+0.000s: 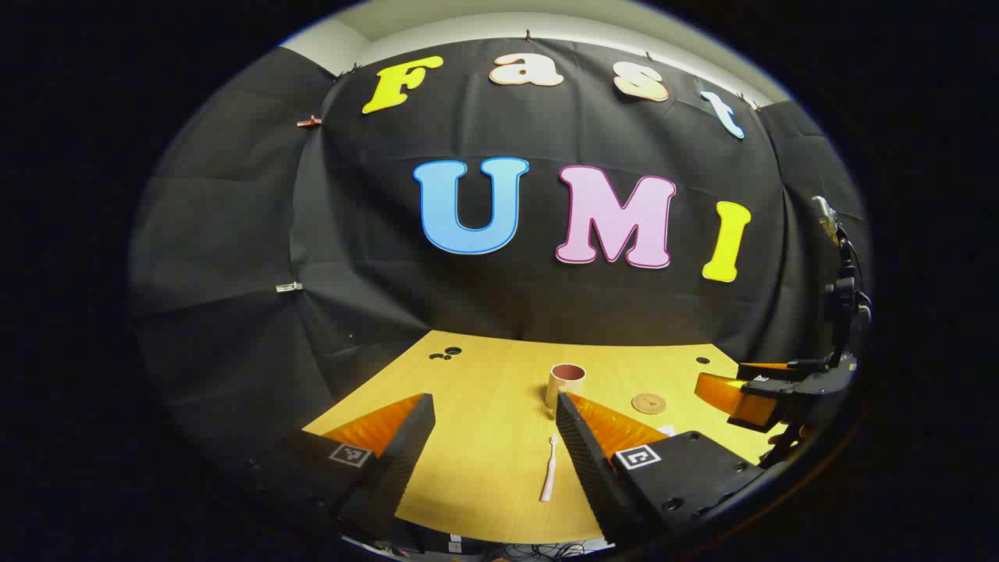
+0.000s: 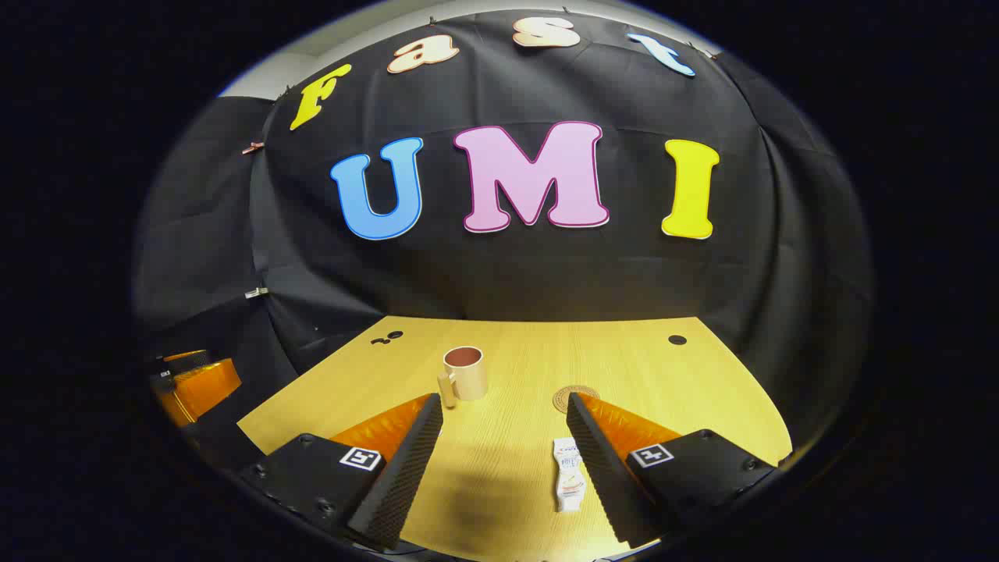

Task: Put the toothbrush and toothpaste on the desktop into the cup, then pick up the cup and place it on the coaster on the desktop.

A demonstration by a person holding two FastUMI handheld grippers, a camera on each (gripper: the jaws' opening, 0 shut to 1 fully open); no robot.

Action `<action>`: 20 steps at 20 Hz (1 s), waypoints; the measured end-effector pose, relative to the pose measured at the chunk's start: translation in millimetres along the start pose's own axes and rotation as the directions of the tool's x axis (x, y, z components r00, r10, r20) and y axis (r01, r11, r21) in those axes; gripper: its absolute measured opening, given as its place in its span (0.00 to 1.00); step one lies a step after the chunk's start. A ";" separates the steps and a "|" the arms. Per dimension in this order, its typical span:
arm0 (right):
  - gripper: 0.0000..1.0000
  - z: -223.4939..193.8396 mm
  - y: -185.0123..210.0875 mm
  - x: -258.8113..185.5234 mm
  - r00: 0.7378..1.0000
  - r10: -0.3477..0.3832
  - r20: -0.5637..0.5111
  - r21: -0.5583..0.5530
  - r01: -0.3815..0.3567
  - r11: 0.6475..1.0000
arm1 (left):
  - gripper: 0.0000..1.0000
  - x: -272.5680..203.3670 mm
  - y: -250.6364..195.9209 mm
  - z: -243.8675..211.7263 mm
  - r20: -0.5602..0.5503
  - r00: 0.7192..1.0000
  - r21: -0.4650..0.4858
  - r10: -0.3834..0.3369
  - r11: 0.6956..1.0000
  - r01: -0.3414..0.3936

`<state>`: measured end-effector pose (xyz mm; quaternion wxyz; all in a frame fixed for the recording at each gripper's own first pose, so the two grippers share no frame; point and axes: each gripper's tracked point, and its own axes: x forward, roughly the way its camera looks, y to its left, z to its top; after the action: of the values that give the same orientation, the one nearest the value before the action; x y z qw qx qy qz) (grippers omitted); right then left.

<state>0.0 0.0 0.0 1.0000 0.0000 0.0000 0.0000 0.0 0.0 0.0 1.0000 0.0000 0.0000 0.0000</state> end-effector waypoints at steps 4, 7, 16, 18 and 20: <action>0.98 -2.0 -5.2 -0.3 1.000 -0.015 -0.007 0.004 0.015 1.000 | 0.97 4.7 4.9 2.6 0.009 1.000 0.002 0.007 1.000 -0.007; 0.99 2.0 -12.9 3.7 0.999 -0.037 0.003 0.016 0.037 0.999 | 0.97 10.4 7.6 7.0 0.026 1.000 -0.014 0.014 1.000 -0.013; 0.98 -0.5 -42.8 10.9 0.993 -0.121 -0.010 0.034 0.121 0.992 | 0.98 39.1 -6.6 2.4 0.010 0.999 -0.039 -0.052 0.998 0.052; 0.98 -10.5 -50.7 14.9 0.989 -0.144 -0.046 0.031 0.146 0.989 | 0.98 45.8 -11.9 0.2 0.001 0.998 -0.029 -0.068 0.997 0.068; 0.99 -22.3 -62.6 20.2 0.980 -0.177 -0.093 0.030 0.180 0.983 | 0.98 51.8 -17.0 -2.9 -0.014 0.996 -0.025 -0.082 0.996 0.082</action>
<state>20.2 -62.6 -22.3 0.9948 0.0191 0.0452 -0.0896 51.8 -17.0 -2.9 0.9990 -0.0122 0.0076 -0.0412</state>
